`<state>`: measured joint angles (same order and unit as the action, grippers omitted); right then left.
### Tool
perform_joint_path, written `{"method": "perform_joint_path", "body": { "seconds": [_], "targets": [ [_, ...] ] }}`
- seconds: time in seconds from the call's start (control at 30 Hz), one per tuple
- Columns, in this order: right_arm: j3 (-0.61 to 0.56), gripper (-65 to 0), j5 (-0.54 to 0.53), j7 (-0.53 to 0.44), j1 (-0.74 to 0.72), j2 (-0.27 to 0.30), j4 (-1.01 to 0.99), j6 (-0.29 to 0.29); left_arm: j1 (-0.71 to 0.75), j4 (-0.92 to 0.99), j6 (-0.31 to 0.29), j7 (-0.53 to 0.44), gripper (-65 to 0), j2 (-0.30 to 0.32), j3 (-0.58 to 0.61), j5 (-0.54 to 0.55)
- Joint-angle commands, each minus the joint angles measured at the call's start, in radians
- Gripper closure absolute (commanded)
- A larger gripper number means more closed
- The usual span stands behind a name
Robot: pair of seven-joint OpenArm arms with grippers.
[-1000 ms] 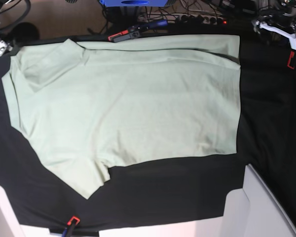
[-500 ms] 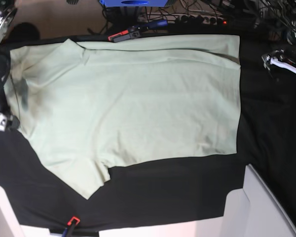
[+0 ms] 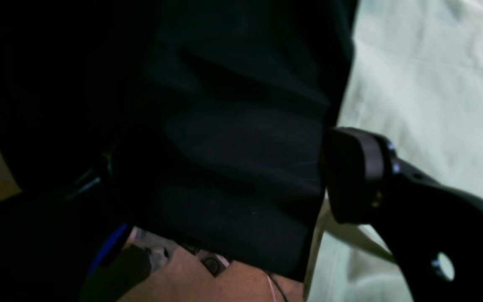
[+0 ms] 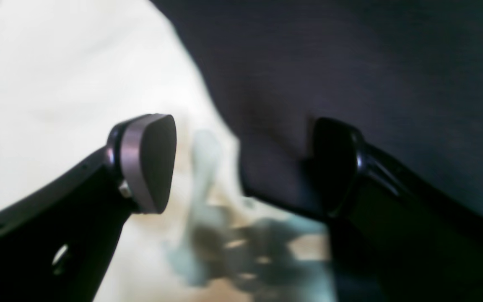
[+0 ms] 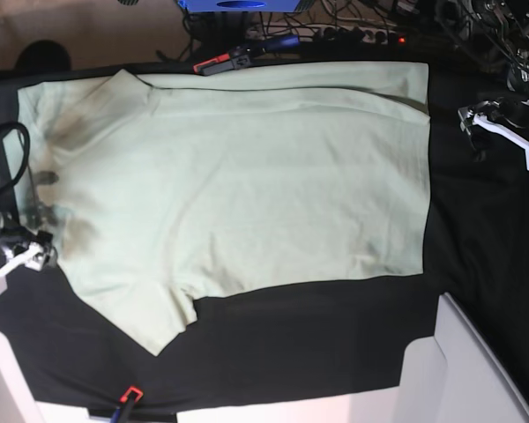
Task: Fold the T-shirt properly
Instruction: 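Move both grippers to the shirt's hem corners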
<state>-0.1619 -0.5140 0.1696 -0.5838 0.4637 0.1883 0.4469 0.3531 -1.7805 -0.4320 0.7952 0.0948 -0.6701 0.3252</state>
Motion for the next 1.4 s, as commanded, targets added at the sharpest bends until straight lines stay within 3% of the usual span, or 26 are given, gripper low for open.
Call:
{"method": "perform_joint_path", "body": {
  "seconds": [0.0,0.13,0.23,0.4,0.57,1.0,1.37],
  "targets": [
    [-0.026,-48.6,-0.008,-0.061,-0.031,0.022,0.003,-0.015,0.014,-0.022,0.003,-0.012,-59.6,0.012,-0.004,0.005],
    [-0.089,-50.2,-0.01,-0.144,-0.028,0.019,-0.002,-0.052,0.031,-0.022,0.003,-0.012,-59.6,0.012,-0.012,0.007],
    [-0.09,-54.4,-0.015,-0.141,-0.028,0.016,-0.002,-0.052,0.041,-0.022,0.003,-0.012,-59.6,0.012,-0.012,0.007],
    [-0.09,-55.0,-0.015,-0.106,-0.028,-0.033,0.006,-0.049,0.054,-0.022,0.003,-0.012,-59.6,0.01,-0.012,0.009],
    [-0.09,-55.0,-0.019,-0.092,-0.031,-0.07,0.007,0.007,0.054,-0.022,0.003,-0.012,-59.6,0.01,-0.012,0.007],
    [-0.089,-54.1,-0.018,-0.087,-0.054,-0.07,-0.002,0.008,0.044,-0.02,0.003,-0.012,-59.6,0.012,-0.004,0.007],
    [-0.089,-54.3,-0.018,-0.071,-0.041,-0.069,-0.029,0.005,-0.061,-0.003,0.003,-0.01,-59.6,0.039,0.023,0.005]
  ]
}}
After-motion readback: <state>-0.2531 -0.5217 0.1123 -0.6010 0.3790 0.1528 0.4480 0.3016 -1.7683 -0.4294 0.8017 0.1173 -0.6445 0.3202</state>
